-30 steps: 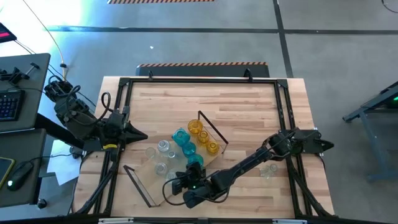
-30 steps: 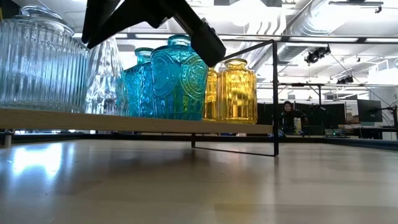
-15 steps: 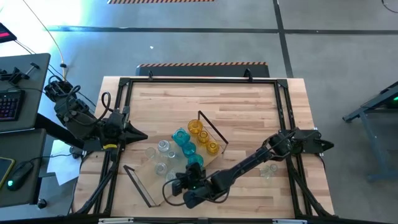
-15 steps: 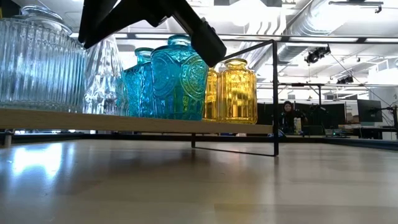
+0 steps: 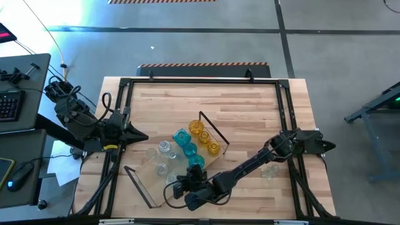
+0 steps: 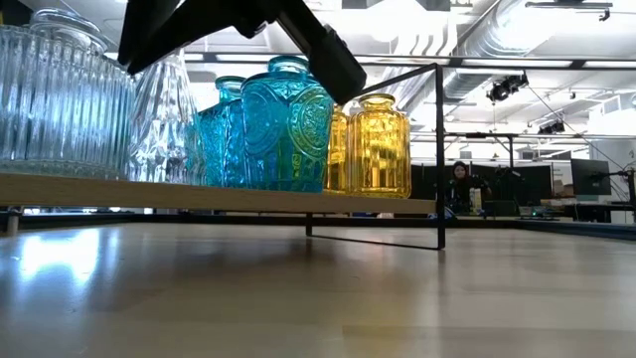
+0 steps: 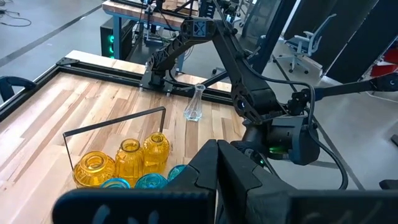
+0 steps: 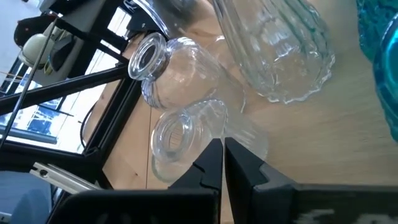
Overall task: Sort vases onto shelf
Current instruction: Put the transparent vase on the shelf aligned with the other transparent vases
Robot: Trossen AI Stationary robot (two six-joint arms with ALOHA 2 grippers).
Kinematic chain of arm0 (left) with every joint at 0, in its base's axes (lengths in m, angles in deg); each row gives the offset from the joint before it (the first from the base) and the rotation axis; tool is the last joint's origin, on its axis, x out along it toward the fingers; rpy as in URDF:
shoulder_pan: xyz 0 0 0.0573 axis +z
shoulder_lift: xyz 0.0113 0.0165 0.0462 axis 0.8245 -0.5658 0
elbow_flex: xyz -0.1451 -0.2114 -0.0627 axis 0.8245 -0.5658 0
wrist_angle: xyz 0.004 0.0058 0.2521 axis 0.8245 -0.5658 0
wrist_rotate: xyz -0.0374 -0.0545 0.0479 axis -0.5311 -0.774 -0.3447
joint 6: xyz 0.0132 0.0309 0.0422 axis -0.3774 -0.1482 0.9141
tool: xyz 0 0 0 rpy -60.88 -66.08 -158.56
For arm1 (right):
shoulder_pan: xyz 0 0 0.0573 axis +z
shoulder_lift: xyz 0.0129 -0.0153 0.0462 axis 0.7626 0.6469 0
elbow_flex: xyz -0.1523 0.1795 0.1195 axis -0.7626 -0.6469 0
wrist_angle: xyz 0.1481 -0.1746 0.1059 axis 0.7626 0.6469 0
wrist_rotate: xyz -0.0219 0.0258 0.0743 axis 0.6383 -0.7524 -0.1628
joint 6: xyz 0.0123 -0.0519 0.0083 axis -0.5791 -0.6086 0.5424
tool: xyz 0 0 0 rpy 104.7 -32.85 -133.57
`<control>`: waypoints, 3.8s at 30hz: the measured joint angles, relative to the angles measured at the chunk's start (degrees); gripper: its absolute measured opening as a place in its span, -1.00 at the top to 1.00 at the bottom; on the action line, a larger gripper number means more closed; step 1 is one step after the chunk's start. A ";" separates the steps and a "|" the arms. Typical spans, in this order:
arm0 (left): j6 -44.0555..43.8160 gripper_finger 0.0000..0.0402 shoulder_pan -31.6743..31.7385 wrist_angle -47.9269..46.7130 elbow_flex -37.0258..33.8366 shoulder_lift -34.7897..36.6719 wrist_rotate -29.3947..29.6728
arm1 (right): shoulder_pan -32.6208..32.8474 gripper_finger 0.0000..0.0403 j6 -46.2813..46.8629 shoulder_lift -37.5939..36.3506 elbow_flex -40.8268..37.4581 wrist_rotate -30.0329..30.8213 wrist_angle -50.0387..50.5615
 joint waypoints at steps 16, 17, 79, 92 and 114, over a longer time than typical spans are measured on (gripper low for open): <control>0.02 1.00 0.00 -0.07 -0.01 -0.02 0.02 | 2.02 1.00 6.69 -1.90 0.02 0.79 10.88; 0.02 1.00 0.01 -0.07 -0.02 -0.01 0.02 | 2.04 1.00 7.49 -2.15 0.02 0.97 12.21; 0.70 1.00 0.02 -0.22 -0.02 -0.15 -1.52 | 7.44 1.00 15.94 -24.99 0.07 -20.17 52.37; -1.46 1.00 0.02 -0.15 -0.02 -0.39 -0.96 | 11.20 0.73 14.02 -34.71 -8.50 -43.48 67.19; -3.76 1.00 0.09 1.03 -0.02 -0.62 0.74 | 16.27 0.08 28.11 -56.76 -46.32 -41.49 49.02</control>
